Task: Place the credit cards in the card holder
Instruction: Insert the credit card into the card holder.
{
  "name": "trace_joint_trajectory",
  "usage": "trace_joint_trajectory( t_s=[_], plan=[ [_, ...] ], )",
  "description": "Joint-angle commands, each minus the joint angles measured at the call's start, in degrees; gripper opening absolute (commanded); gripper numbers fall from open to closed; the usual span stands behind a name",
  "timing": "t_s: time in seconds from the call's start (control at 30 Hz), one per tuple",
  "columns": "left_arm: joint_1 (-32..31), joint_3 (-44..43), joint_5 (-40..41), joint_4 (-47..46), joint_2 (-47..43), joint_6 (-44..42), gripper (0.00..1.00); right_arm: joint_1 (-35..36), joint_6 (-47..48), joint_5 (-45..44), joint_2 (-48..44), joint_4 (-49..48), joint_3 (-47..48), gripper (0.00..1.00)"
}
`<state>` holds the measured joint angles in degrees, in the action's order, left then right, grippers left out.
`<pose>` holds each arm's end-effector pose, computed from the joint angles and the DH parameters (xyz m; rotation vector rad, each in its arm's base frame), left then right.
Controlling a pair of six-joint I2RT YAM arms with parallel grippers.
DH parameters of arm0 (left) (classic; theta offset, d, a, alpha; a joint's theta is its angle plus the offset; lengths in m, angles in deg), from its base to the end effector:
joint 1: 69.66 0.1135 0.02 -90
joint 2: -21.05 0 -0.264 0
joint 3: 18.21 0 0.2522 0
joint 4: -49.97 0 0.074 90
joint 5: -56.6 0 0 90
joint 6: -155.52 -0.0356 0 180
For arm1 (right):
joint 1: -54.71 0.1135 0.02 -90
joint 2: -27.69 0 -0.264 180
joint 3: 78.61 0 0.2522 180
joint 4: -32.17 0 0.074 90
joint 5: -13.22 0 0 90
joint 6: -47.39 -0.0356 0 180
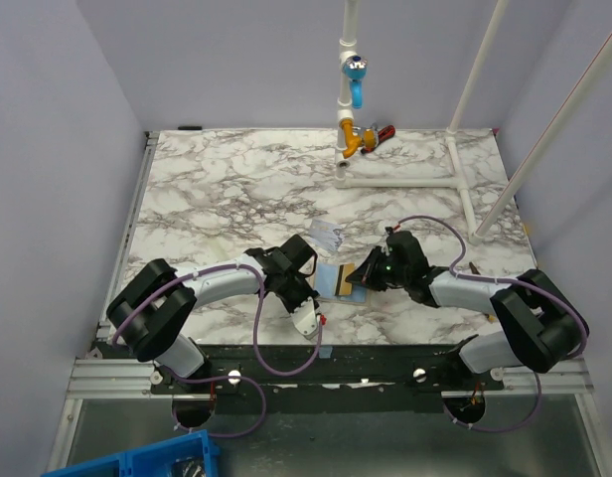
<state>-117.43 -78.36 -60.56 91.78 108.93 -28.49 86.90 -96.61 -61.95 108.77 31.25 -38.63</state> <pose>0.1697 -0.2111 0.1610 2.4988 0.7456 -0.3941 0.2084 0.1419 0.1386 0.3221 2.4644 1.0229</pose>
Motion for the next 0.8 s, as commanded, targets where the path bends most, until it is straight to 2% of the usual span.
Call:
trace_joint_trajectory(
  t_s=[0.0, 0.33, 0.77],
  plan=[
    [-0.6, -0.9, -0.6, 1.5, 0.6, 0.2, 0.00, -0.3, -0.3, 0.7, 1.3, -2.4, -1.7, 0.01],
    [-1.0, -1.2, -0.5, 1.4, 0.6, 1.0, 0.00, -0.3, 0.4, 6.9, 5.2, -5.1, -2.4, 0.01],
    [-1.0, -4.0, 0.3, 4.8, -0.5, 4.4, 0.00, -0.3, 2.8, 8.4, 8.7, -1.4, -1.3, 0.01]
  ],
)
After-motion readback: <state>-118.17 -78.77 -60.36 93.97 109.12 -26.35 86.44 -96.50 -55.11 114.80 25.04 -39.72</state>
